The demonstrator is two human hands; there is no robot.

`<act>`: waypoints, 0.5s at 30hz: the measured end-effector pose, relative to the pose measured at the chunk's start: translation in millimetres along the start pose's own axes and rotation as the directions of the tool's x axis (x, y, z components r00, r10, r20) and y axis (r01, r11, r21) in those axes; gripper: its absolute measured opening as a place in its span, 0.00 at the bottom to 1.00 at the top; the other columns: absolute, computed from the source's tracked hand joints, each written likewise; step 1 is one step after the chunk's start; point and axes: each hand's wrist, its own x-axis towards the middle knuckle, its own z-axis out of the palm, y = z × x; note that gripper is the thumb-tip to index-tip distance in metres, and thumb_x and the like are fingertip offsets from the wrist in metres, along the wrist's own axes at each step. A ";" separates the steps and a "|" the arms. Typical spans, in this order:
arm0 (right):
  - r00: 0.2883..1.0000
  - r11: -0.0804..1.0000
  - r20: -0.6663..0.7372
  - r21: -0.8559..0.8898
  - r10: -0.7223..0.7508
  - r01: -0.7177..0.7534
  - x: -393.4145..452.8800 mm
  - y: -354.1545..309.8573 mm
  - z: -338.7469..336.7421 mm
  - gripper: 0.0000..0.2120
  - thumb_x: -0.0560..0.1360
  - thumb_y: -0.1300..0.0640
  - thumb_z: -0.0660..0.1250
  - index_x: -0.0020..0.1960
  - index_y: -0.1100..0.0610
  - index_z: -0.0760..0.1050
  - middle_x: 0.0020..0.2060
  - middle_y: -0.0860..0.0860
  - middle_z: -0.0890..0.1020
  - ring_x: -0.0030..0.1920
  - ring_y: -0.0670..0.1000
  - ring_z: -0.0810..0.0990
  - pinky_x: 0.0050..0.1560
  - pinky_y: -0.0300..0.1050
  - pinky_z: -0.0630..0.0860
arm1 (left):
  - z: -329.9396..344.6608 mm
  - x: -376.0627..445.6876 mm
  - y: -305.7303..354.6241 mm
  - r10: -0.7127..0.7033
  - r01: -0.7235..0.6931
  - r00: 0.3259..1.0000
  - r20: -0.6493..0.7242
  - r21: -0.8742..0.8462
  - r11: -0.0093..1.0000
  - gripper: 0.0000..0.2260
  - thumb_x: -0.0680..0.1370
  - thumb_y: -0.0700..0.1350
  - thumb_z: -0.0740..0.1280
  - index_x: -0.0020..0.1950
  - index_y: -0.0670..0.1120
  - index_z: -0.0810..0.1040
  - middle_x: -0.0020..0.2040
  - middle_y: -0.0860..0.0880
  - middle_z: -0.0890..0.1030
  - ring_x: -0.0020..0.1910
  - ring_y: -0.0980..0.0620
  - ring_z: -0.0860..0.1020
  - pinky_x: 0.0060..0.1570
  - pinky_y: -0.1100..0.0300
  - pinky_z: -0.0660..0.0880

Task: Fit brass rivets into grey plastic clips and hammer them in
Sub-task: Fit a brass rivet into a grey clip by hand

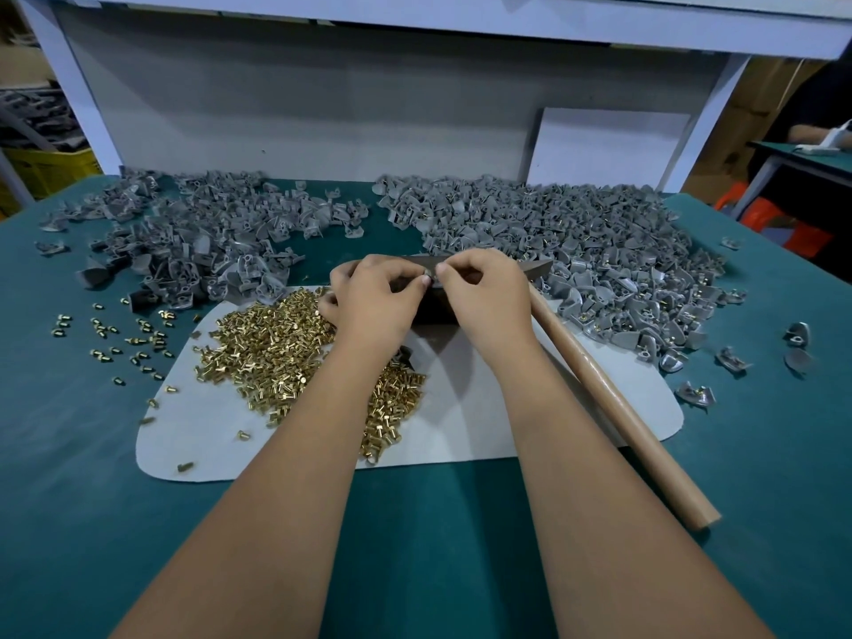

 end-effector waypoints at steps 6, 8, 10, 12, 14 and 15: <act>0.999 0.999 -0.014 -0.033 -0.036 0.036 0.6 -1.8 2.4 0.06 0.73 0.56 0.69 0.39 0.48 0.78 0.43 0.48 0.80 0.46 0.49 0.78 0.54 0.56 0.74 | -0.4 1.1 -0.7 0.002 -0.002 1.000 0.000 0.009 1.000 0.05 0.77 0.55 0.68 0.42 0.64 0.78 0.50 0.63 0.73 0.66 0.51 0.61 0.61 0.49 0.55; 0.999 0.998 -0.010 -0.053 -0.046 0.045 0.6 -2.5 2.8 0.07 0.73 0.56 0.69 0.38 0.47 0.77 0.41 0.47 0.79 0.45 0.49 0.78 0.54 0.56 0.74 | -0.3 1.4 -0.8 0.001 -0.001 1.000 0.000 0.007 1.000 0.04 0.77 0.55 0.68 0.42 0.64 0.78 0.50 0.63 0.74 0.66 0.51 0.61 0.61 0.49 0.54; 0.998 0.995 -0.012 -0.078 -0.069 0.068 1.6 -3.2 2.5 0.06 0.73 0.57 0.70 0.38 0.50 0.78 0.38 0.43 0.75 0.43 0.49 0.77 0.52 0.55 0.74 | -0.4 1.1 -0.8 -0.001 0.001 1.000 0.002 0.006 1.000 0.04 0.77 0.55 0.68 0.42 0.64 0.78 0.50 0.63 0.74 0.66 0.51 0.61 0.61 0.49 0.54; 0.995 0.986 -0.013 -0.138 -0.098 0.095 3.2 -5.2 2.7 0.07 0.73 0.58 0.70 0.37 0.50 0.78 0.36 0.42 0.71 0.42 0.49 0.76 0.51 0.55 0.74 | -0.4 1.1 -0.9 -0.002 0.002 1.000 0.002 0.007 1.000 0.04 0.77 0.55 0.68 0.42 0.63 0.78 0.50 0.63 0.73 0.66 0.51 0.61 0.61 0.49 0.55; 0.994 0.971 -0.014 -0.214 -0.110 0.105 4.4 -7.0 3.5 0.09 0.74 0.56 0.69 0.35 0.48 0.75 0.36 0.43 0.72 0.43 0.49 0.76 0.51 0.55 0.74 | -0.5 0.2 -0.3 -0.007 0.007 1.000 0.003 0.007 1.000 0.04 0.77 0.54 0.68 0.42 0.64 0.78 0.50 0.63 0.73 0.65 0.51 0.61 0.60 0.50 0.54; 0.994 0.966 -0.020 -0.237 -0.109 0.101 4.6 -7.3 4.1 0.10 0.74 0.56 0.69 0.35 0.47 0.75 0.37 0.43 0.72 0.43 0.49 0.76 0.52 0.55 0.74 | -0.8 -0.3 0.3 -0.010 0.010 1.000 0.003 0.005 1.000 0.05 0.77 0.54 0.68 0.42 0.64 0.78 0.50 0.63 0.73 0.65 0.51 0.61 0.60 0.50 0.54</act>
